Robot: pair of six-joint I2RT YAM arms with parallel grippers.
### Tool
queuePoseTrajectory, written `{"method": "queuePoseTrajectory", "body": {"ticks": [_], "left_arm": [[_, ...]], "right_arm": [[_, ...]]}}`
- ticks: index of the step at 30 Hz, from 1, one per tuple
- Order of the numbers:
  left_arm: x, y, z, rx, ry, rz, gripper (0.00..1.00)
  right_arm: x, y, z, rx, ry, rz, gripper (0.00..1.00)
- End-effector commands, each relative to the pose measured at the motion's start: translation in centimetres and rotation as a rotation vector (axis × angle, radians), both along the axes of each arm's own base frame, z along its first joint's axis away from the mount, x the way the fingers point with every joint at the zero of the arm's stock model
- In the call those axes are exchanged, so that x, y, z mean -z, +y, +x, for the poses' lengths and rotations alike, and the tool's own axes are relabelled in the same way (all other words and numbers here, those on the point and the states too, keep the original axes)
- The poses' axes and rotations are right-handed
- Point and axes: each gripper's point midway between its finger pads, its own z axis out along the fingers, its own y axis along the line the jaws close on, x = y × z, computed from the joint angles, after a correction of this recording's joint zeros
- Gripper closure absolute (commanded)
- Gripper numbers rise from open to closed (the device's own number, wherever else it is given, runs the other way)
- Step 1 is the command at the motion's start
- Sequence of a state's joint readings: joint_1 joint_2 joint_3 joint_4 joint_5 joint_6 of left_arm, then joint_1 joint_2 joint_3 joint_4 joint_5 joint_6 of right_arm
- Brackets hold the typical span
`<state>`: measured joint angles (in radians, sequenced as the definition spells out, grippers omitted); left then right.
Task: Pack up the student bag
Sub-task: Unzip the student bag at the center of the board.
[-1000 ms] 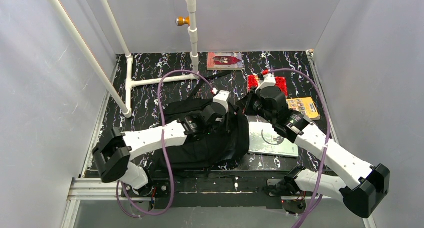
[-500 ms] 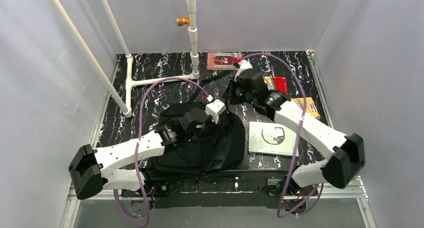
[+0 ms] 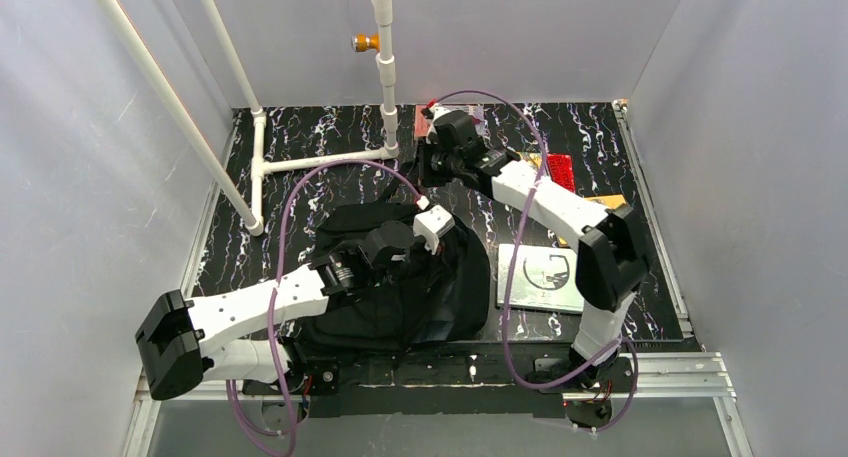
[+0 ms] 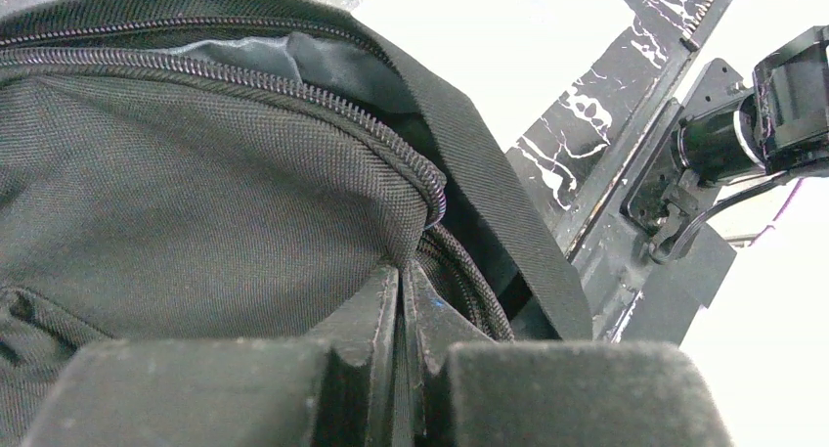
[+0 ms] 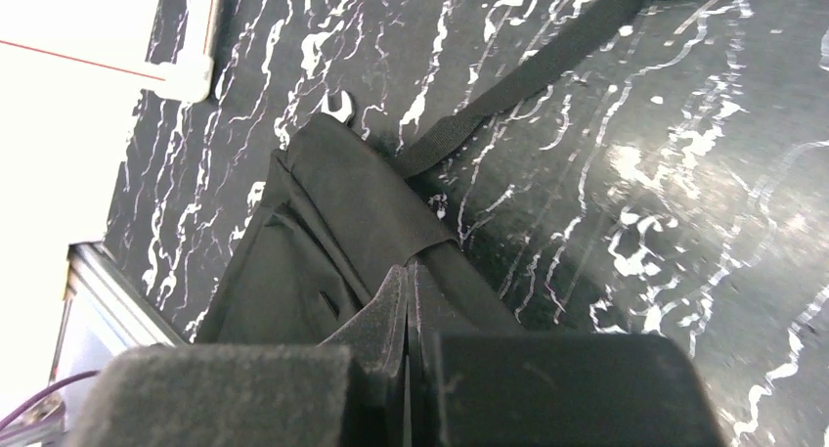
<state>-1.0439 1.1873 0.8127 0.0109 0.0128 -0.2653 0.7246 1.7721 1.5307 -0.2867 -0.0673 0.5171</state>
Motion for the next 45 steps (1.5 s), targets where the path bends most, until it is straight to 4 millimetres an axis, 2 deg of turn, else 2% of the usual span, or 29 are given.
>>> {"method": "queuePoseTrajectory", "body": {"ticks": [1, 5, 10, 13, 17, 18, 21, 25, 26, 28, 32, 35, 39, 43, 45], "left_arm": [[-3.1, -0.8, -2.6, 0.129, -0.022, -0.085, 1.0], [-4.5, -0.7, -2.5, 0.139, -0.035, -0.074, 1.0], [-4.5, 0.2, -1.0, 0.053, -0.055, -0.021, 1.0], [-4.2, 1.2, 0.7, -0.028, -0.072, 0.039, 1.0], [-4.0, 2.7, 3.1, -0.077, -0.053, 0.073, 1.0], [-4.0, 3.2, 3.9, -0.09, -0.053, 0.073, 1.0], [-4.2, 4.4, 5.4, -0.084, -0.044, 0.06, 1.0], [-5.6, 5.0, 6.6, -0.065, -0.07, 0.054, 1.0], [-5.9, 5.1, 6.8, -0.059, -0.074, 0.056, 1.0], [-6.2, 5.2, 6.8, -0.04, -0.078, 0.063, 1.0], [-6.8, 5.4, 6.7, -0.017, -0.085, 0.073, 1.0], [-7.6, 5.7, 6.8, -0.013, -0.092, 0.077, 1.0], [-8.5, 5.3, 6.6, -0.013, -0.058, 0.052, 1.0], [-8.6, 5.2, 7.3, -0.062, -0.018, 0.055, 1.0], [-8.9, 5.6, 8.4, -0.112, -0.034, 0.097, 1.0]], "right_arm": [[-3.2, 4.1, 2.1, -0.136, -0.074, 0.144, 0.99], [-1.1, 5.5, 2.7, -0.191, -0.025, 0.14, 0.99], [-0.2, 5.0, 4.2, -0.169, 0.018, 0.147, 0.99], [0.6, 3.2, 4.8, -0.144, 0.036, 0.112, 0.99], [1.6, -2.1, 4.6, -0.057, 0.041, -0.081, 0.98], [1.2, -3.7, 4.2, -0.045, 0.023, -0.124, 0.93], [1.8, -6.8, 1.7, -0.027, 0.033, -0.206, 0.74], [3.1, -9.8, -2.1, -0.032, 0.042, -0.242, 0.49], [3.4, -10.4, -2.9, -0.034, 0.036, -0.248, 0.41], [3.9, -11.3, -4.2, -0.04, 0.021, -0.237, 0.3], [5.0, -10.8, -6.0, -0.089, 0.023, -0.164, 0.19], [6.3, -11.7, -6.3, -0.054, 0.036, -0.193, 0.13], [5.9, -12.5, -6.6, 0.007, 0.018, -0.18, 0.02], [6.5, -13.9, -6.4, 0.16, 0.031, -0.148, 0.02], [7.3, -12.9, -6.8, 0.182, 0.078, -0.102, 0.02]]}}
